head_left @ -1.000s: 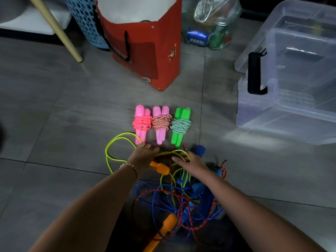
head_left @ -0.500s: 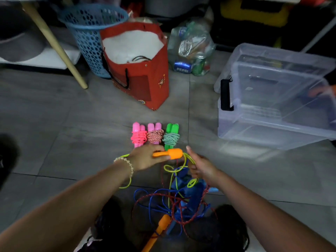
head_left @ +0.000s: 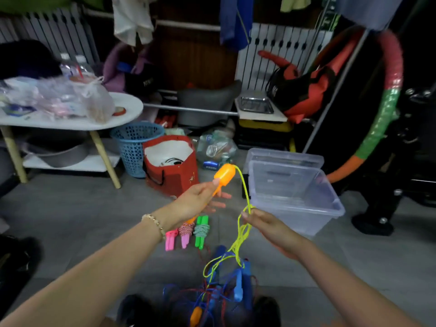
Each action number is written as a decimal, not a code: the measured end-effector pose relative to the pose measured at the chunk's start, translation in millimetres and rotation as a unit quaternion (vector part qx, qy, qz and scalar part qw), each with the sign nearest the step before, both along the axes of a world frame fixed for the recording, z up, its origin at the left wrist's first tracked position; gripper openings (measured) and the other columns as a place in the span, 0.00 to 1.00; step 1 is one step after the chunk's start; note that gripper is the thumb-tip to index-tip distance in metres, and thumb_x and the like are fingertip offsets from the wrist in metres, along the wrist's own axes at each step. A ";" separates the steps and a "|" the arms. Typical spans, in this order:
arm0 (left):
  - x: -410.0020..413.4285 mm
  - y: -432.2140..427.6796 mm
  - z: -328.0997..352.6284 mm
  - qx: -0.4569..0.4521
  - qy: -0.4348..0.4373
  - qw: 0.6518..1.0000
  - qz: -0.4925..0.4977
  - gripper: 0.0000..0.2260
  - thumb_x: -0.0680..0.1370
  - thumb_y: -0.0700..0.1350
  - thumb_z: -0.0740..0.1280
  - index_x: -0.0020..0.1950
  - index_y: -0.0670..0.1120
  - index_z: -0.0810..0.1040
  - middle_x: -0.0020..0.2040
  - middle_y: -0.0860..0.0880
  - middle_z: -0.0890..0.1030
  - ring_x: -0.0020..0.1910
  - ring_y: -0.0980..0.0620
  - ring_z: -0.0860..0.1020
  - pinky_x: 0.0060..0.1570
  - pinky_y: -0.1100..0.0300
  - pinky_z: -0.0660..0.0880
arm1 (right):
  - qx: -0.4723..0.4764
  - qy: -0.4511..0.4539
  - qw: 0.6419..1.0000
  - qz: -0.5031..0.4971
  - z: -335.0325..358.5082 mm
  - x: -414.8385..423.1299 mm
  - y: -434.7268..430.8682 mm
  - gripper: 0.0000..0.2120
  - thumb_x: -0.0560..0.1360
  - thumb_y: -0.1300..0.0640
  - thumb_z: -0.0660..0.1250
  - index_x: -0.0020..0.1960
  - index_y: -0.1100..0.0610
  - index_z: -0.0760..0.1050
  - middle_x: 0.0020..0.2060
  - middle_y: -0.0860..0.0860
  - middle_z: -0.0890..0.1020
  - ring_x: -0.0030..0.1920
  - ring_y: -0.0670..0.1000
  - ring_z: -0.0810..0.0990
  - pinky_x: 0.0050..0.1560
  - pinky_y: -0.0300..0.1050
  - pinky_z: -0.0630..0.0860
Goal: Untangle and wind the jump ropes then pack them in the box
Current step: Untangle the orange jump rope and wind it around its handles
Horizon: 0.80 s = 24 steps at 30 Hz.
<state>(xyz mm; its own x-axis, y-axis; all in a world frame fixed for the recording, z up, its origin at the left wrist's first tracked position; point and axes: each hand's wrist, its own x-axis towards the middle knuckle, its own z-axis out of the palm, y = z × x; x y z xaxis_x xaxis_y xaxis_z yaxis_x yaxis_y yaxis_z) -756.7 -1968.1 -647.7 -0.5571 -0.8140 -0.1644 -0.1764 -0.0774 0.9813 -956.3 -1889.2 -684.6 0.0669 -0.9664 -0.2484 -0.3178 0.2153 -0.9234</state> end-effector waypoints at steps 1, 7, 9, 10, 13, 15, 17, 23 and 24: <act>-5.5 7.6 14.2 0.014 0.039 0.999 0.029 0.15 0.82 0.54 0.52 0.43 0.47 0.71 0.49 0.52 0.83 0.43 0.52 0.82 0.46 0.57 0.78 | -0.013 0.002 1.000 -0.002 8.3 -2.3 8.6 0.19 0.75 0.44 0.64 0.43 0.61 0.75 0.39 0.45 0.76 0.43 0.40 0.73 0.51 0.34 0.67; -24.9 56.1 20.3 -0.039 0.008 0.998 0.045 0.05 0.80 0.47 0.62 0.44 0.51 0.71 0.45 0.52 0.81 0.37 0.56 0.75 0.35 0.67 0.74 | -0.043 -0.087 0.993 -0.065 57.2 -5.4 40.1 0.09 0.79 0.57 0.60 0.48 0.59 0.78 0.46 0.54 0.83 0.43 0.47 0.83 0.40 0.37 0.79; -34.3 77.9 8.6 -0.053 -0.007 0.999 -0.012 0.09 0.77 0.39 0.67 0.42 0.49 0.69 0.38 0.57 0.81 0.37 0.64 0.76 0.41 0.71 0.71 | -0.081 -0.118 0.985 -0.092 82.0 -1.9 41.9 0.10 0.79 0.58 0.60 0.46 0.58 0.78 0.39 0.53 0.84 0.37 0.46 0.84 0.37 0.37 0.80; -39.2 86.8 4.4 -0.037 0.007 0.999 -0.029 0.11 0.75 0.35 0.68 0.42 0.47 0.68 0.37 0.57 0.82 0.37 0.67 0.77 0.44 0.70 0.72 | -0.104 -0.136 0.980 -0.106 94.5 -1.0 41.9 0.10 0.79 0.58 0.59 0.45 0.58 0.78 0.36 0.51 0.84 0.36 0.46 0.84 0.37 0.36 0.80; -48.9 99.9 7.4 0.037 0.101 0.994 -0.017 0.15 0.74 0.29 0.66 0.40 0.46 0.64 0.34 0.53 0.83 0.37 0.60 0.82 0.40 0.66 0.77 | -0.159 -0.168 0.960 -0.158 120.8 -4.4 38.7 0.10 0.79 0.57 0.60 0.44 0.57 0.78 0.36 0.51 0.84 0.36 0.45 0.83 0.37 0.35 0.80; -48.5 99.3 17.3 0.071 0.160 0.984 0.023 0.15 0.75 0.29 0.66 0.40 0.46 0.63 0.36 0.48 0.84 0.35 0.53 0.83 0.37 0.61 0.81 | -0.155 -0.159 0.958 -0.180 122.1 -7.5 38.0 0.12 0.79 0.53 0.59 0.45 0.56 0.78 0.40 0.52 0.84 0.40 0.46 0.83 0.39 0.37 0.80; -46.3 93.1 33.5 0.074 0.216 0.972 0.064 0.15 0.75 0.30 0.65 0.41 0.46 0.63 0.36 0.47 0.84 0.34 0.51 0.83 0.36 0.60 0.81 | -0.109 -0.150 0.971 -0.153 111.5 -5.6 41.4 0.17 0.80 0.47 0.54 0.51 0.55 0.78 0.49 0.54 0.83 0.48 0.48 0.82 0.46 0.41 0.79; -34.5 63.6 64.2 -0.008 0.228 0.962 0.153 0.13 0.76 0.35 0.67 0.40 0.47 0.64 0.42 0.43 0.84 0.36 0.50 0.83 0.41 0.58 0.81 | -0.010 -0.094 0.993 0.075 72.1 19.8 63.0 0.09 0.79 0.56 0.60 0.55 0.54 0.77 0.49 0.51 0.84 0.51 0.47 0.83 0.58 0.44 0.76; -30.5 63.4 59.4 -0.020 0.192 0.969 0.154 0.10 0.77 0.37 0.66 0.40 0.46 0.66 0.44 0.42 0.84 0.37 0.51 0.83 0.43 0.58 0.81 | -0.020 -0.111 0.992 0.052 76.5 21.2 62.3 0.08 0.80 0.59 0.59 0.54 0.55 0.77 0.47 0.51 0.84 0.47 0.46 0.84 0.54 0.41 0.79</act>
<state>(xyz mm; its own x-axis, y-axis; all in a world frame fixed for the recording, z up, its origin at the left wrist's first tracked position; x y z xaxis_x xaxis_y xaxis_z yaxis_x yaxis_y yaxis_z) -787.2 -1904.7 -588.3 -0.3006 -0.9528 0.0430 0.2278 -0.0280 0.9733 -935.2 -1826.9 -608.1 0.2153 -0.9603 -0.1772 -0.1236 0.1532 -0.9804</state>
